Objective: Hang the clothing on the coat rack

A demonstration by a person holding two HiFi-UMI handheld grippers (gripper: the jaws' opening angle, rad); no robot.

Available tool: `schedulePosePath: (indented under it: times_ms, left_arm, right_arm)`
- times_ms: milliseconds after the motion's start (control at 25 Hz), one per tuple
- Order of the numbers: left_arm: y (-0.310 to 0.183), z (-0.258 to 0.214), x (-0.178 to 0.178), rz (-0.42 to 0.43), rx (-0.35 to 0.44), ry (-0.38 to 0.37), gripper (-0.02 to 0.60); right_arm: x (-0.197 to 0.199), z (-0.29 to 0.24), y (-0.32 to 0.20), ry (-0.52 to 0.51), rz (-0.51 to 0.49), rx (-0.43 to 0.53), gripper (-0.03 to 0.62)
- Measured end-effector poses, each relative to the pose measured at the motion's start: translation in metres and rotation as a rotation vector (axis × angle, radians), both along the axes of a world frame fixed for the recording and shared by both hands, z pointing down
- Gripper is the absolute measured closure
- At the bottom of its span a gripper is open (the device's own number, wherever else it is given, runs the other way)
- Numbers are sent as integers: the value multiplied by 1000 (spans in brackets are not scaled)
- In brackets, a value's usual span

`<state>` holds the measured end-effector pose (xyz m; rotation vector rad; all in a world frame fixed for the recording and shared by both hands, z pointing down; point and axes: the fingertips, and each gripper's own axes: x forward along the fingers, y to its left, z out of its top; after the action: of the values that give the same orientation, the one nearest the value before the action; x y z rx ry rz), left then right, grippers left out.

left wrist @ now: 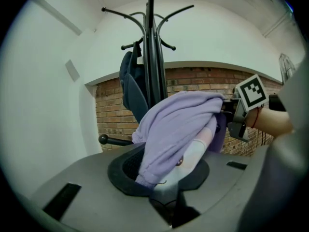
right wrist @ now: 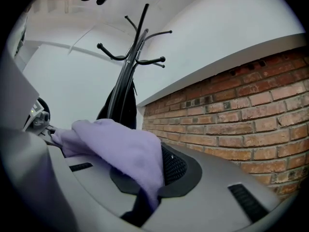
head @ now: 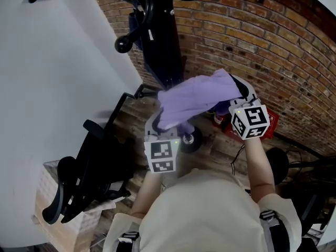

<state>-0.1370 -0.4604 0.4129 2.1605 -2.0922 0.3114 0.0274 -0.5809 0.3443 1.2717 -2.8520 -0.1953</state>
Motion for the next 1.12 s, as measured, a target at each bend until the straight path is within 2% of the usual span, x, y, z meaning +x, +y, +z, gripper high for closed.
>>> schedulePosePath:
  times_ms: [560,1120]
  left_arm:
    - [-23,42,-1,-28,-87,-5,500]
    - [-28,81,15,9,-148,27,497]
  right_arm:
    - [-11,70,-39,56,-9,-144,576]
    - [-27,146,-19,114,-45,-265,576]
